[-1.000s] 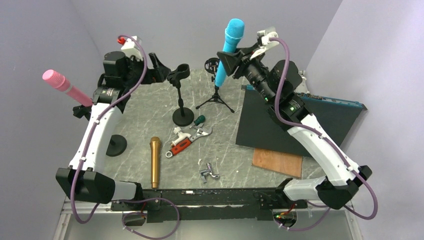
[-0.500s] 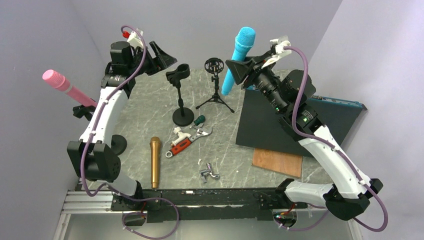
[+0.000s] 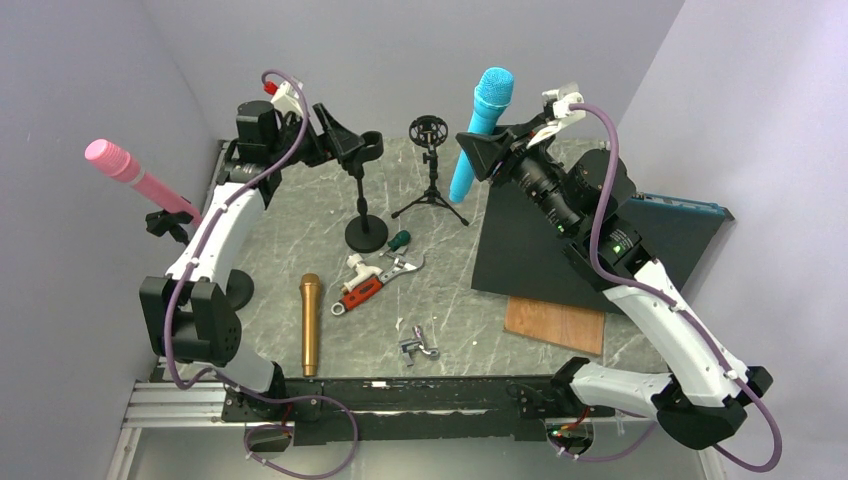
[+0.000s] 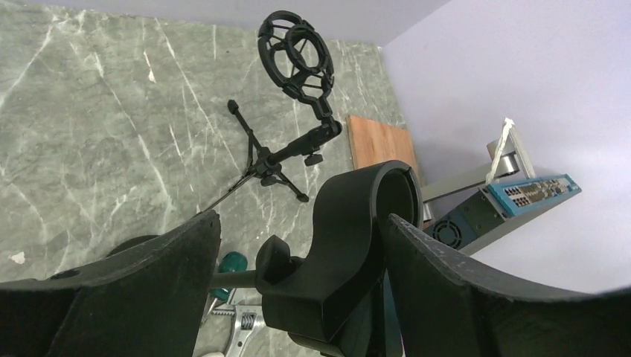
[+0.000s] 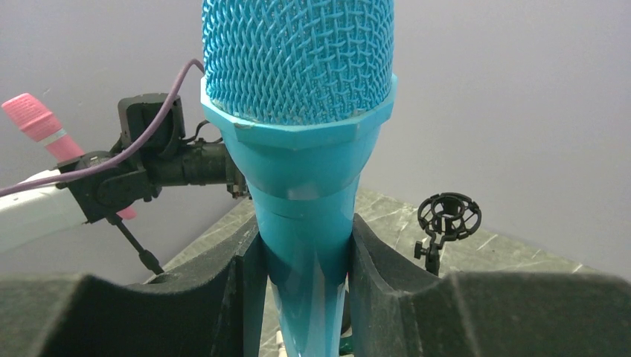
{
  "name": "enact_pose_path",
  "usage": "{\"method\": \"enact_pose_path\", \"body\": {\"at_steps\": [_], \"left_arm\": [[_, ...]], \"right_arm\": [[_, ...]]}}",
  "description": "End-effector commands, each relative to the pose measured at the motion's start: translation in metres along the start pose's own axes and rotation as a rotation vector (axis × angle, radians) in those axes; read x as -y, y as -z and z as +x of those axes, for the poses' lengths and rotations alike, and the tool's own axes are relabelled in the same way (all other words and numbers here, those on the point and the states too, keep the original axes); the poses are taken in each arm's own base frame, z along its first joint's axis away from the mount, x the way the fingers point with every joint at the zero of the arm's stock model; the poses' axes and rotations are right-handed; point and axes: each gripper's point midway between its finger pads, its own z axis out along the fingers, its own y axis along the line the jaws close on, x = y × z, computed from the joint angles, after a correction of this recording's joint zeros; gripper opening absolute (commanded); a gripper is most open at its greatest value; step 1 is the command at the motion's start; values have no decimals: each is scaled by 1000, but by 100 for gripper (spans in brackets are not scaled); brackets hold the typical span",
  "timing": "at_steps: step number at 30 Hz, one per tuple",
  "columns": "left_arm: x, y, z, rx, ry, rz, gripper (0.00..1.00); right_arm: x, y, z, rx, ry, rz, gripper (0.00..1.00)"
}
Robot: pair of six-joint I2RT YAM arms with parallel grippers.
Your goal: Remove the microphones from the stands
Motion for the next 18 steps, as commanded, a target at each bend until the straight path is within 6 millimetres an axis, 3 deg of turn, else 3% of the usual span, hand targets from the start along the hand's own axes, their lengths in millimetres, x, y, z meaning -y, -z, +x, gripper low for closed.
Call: {"method": "enact_pose_path", "body": {"at_steps": [1, 7, 11, 14, 18], "left_arm": [[18, 6, 6, 10, -85, 53, 83], [-22, 3, 35, -65, -42, -101, 77], [-54, 1, 75, -139, -1, -162, 77], [-67, -1, 94, -168, 20, -173, 78], [-76, -6, 102, -213, 22, -193, 80]], "right_arm": [[-6, 6, -23, 68, -20, -21, 0], [-4, 13, -20, 60, -24, -13, 0], [-2, 17, -16, 46, -25, -5, 0], [-1, 21, -14, 35, -22, 1, 0], [-1, 25, -12, 21, -23, 4, 0]]}}
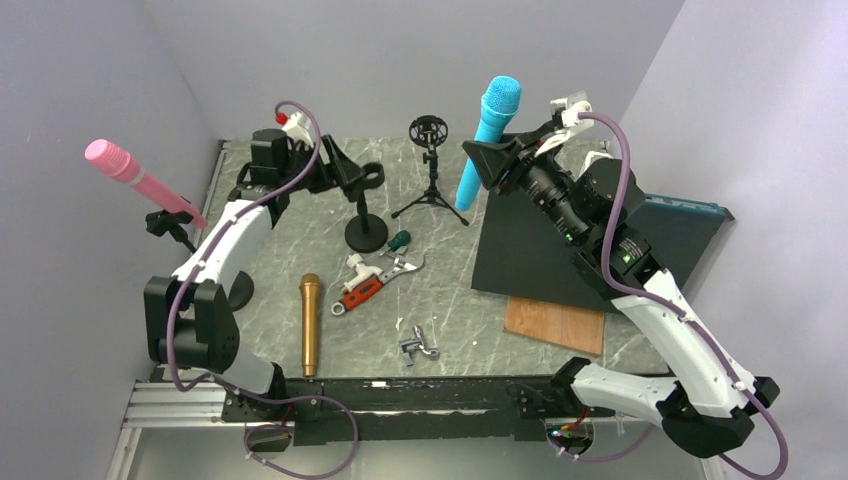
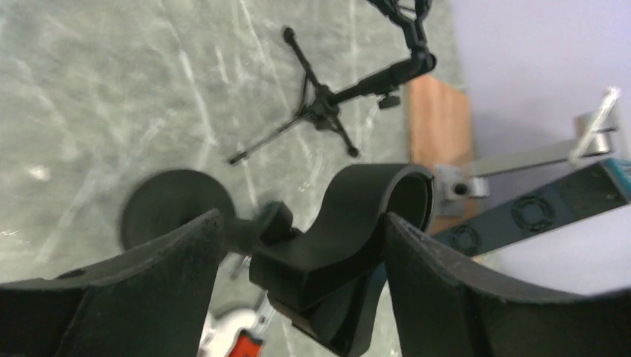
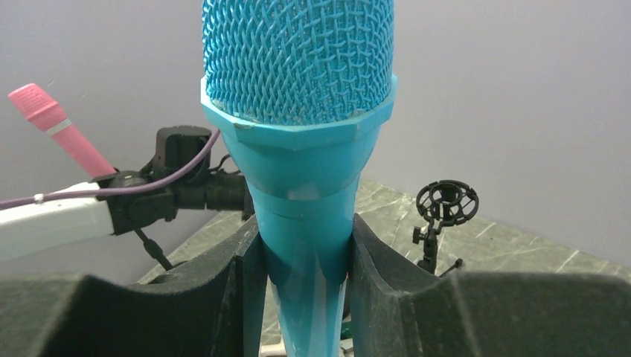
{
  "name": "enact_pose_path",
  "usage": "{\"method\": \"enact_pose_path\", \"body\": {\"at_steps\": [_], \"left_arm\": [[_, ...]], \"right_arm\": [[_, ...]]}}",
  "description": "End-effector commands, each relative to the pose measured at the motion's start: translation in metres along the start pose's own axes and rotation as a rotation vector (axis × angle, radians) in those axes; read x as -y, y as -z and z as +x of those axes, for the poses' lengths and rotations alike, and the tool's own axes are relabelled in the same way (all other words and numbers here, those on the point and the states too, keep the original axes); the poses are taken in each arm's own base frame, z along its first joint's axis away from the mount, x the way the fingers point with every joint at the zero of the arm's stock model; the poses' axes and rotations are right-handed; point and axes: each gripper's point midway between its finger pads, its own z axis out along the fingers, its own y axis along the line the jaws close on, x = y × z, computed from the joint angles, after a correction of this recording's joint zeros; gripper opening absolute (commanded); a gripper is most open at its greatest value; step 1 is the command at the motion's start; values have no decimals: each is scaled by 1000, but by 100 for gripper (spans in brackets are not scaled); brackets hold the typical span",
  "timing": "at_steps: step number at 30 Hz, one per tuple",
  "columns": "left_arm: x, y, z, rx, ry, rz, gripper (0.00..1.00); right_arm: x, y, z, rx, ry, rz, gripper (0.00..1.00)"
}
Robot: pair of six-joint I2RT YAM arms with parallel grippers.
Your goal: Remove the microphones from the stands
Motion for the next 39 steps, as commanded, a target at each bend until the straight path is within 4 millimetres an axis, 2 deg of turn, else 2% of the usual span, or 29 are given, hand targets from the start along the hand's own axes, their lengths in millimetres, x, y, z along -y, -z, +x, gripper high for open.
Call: {"method": "enact_pose_path", "body": {"at_steps": [1, 5, 11, 12, 16, 18, 21, 25, 26, 28, 30, 32, 34, 36, 39], "left_arm": [[-30, -9, 36, -135, 8, -87, 81], [-21, -6, 19, -98, -8, -79, 87], [7, 14, -33, -17, -67, -110, 98], [16, 21, -49, 9, -87, -120, 99], [35, 50, -81, 76, -120, -172, 99], [44, 67, -93, 124, -123, -190, 99], [69, 91, -103, 192, -116, -142, 98], [115, 119, -92, 231, -125, 27, 97], [131, 133, -86, 243, -144, 82, 96], [145, 144, -61, 226, -165, 163, 97], [170, 174, -39, 248, -187, 270, 97], [183, 197, -14, 252, -174, 353, 98], [189, 218, 8, 259, -158, 411, 99], [188, 237, 27, 267, -156, 424, 99], [173, 255, 51, 257, -152, 362, 99]], "right_arm": [[-2, 10, -14, 31, -17, 0, 0], [-5, 11, -10, 13, -26, -13, 0], [-12, 2, -1, -12, -79, -46, 0], [-15, -1, 0, -14, -91, -59, 0], [-24, -11, 5, -26, -151, -97, 0], [-26, -16, 9, -34, -176, -106, 0], [-27, -24, 18, -54, -217, -104, 0], [-29, -35, 31, -92, -276, -97, 0], [-30, -38, 34, -103, -289, -97, 0], [-32, -43, 39, -123, -315, -106, 0], [-39, -47, 46, -145, -345, -131, 0], [-45, -52, 55, -170, -372, -152, 0], [-55, -58, 68, -204, -400, -176, 0], [-67, -62, 80, -235, -430, -205, 0], [-88, -69, 102, -289, -480, -242, 0]]}}
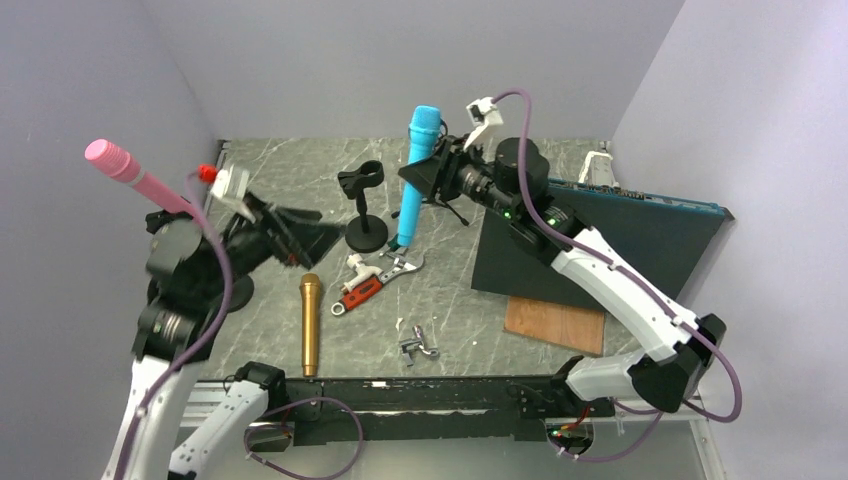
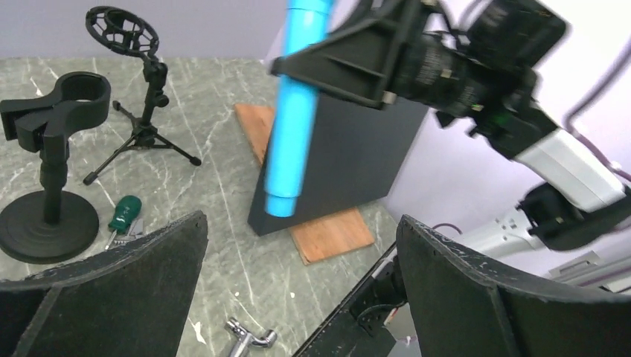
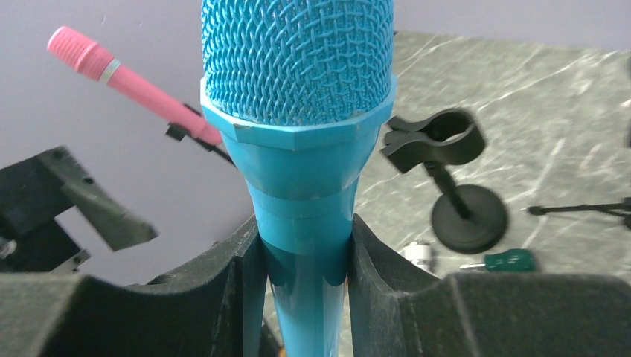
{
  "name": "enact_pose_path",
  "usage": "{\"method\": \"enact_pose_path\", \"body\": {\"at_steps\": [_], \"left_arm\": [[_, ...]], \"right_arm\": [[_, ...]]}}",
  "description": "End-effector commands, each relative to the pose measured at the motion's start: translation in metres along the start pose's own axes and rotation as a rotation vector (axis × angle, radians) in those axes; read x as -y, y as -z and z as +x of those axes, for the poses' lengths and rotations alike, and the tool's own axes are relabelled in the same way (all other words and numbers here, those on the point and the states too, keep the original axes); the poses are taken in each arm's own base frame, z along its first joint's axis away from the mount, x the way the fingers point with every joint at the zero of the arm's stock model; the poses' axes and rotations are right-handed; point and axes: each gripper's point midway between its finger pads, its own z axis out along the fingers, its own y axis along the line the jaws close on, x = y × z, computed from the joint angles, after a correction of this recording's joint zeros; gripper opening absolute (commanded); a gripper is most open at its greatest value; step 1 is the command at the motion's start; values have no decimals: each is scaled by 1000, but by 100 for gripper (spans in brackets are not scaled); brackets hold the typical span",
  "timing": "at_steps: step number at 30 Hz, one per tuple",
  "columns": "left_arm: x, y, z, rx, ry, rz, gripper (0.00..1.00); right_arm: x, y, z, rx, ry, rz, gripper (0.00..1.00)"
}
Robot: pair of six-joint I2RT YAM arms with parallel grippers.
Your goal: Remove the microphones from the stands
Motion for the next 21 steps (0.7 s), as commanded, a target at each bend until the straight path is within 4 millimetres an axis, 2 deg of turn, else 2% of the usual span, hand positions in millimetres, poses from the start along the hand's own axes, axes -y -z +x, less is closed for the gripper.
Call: {"method": "enact_pose_path", "body": {"at_steps": [1, 5, 7, 13, 17, 21], "left_arm": [[7, 30, 18, -6, 24, -22, 99], [-9, 41, 43, -74, 86, -109, 99], [-10, 42, 48, -81, 120, -109, 97], [-20, 32, 52, -99, 165, -139, 90], [-32, 26, 57, -183, 159, -203, 85], [-34, 16, 61, -263, 160, -193, 81]], "right_arm": [[-46, -17, 3, 2, -91, -149, 0], [-58, -38, 33, -67, -139, -172, 0], [-63, -44, 49, -101, -159, -175, 0], [-79, -57, 66, -132, -221, -218, 0], [-85, -59, 72, -141, -262, -227, 0], [-90, -61, 74, -150, -284, -235, 0]]}}
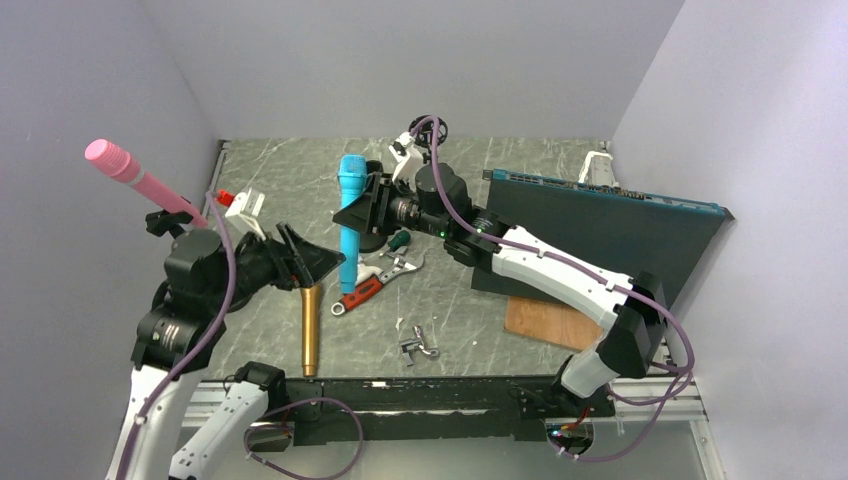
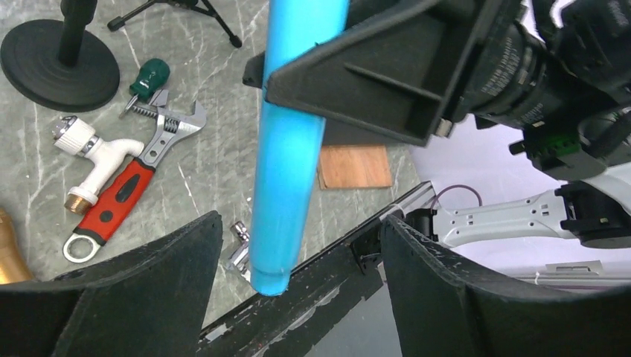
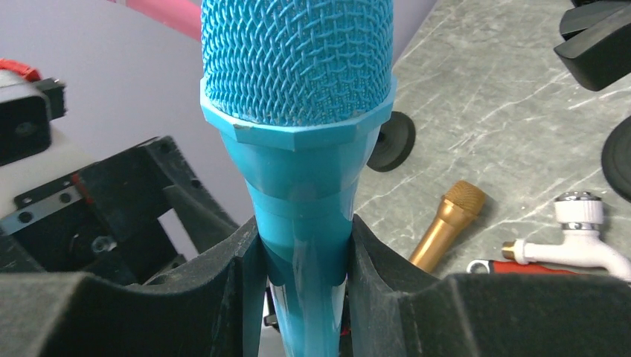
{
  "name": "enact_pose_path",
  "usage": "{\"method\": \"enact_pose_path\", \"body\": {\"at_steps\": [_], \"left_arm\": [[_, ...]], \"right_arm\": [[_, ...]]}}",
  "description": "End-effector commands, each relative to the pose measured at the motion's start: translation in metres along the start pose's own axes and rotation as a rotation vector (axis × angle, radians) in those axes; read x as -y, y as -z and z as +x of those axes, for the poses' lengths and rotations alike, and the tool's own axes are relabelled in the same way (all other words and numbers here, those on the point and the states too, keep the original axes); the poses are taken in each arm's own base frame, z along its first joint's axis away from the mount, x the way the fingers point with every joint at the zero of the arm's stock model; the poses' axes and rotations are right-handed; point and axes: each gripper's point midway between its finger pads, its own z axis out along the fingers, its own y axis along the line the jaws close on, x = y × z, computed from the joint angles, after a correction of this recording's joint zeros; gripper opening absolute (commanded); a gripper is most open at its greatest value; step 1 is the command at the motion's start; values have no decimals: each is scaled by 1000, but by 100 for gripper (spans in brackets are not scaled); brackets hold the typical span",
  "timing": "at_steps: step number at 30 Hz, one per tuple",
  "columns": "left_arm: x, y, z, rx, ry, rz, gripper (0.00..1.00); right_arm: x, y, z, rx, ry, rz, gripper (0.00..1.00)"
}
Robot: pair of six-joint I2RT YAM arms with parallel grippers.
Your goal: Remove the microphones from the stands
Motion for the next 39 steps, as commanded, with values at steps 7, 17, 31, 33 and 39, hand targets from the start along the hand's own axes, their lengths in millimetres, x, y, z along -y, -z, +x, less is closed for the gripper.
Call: {"method": "enact_pose_path", "body": {"at_steps": [7, 17, 31, 33, 39], "left_arm": [[-5, -17, -6, -45, -64, 0, 71], [-12, -29, -9, -61, -82, -13, 67], [-31, -25, -16, -77, -168, -136, 0], [-40, -15, -14, -77, -209, -188, 0], [-95, 23, 29, -154, -217, -436, 0]], "right_arm": [[-45, -3, -18, 54, -37, -141, 0], [-60, -5, -16, 26, -22, -207, 0], [-62, 0, -9, -7, -18, -241, 26], [-55, 1, -17, -15, 17, -187, 88], [-15, 34, -63, 102, 175, 32, 100]]}}
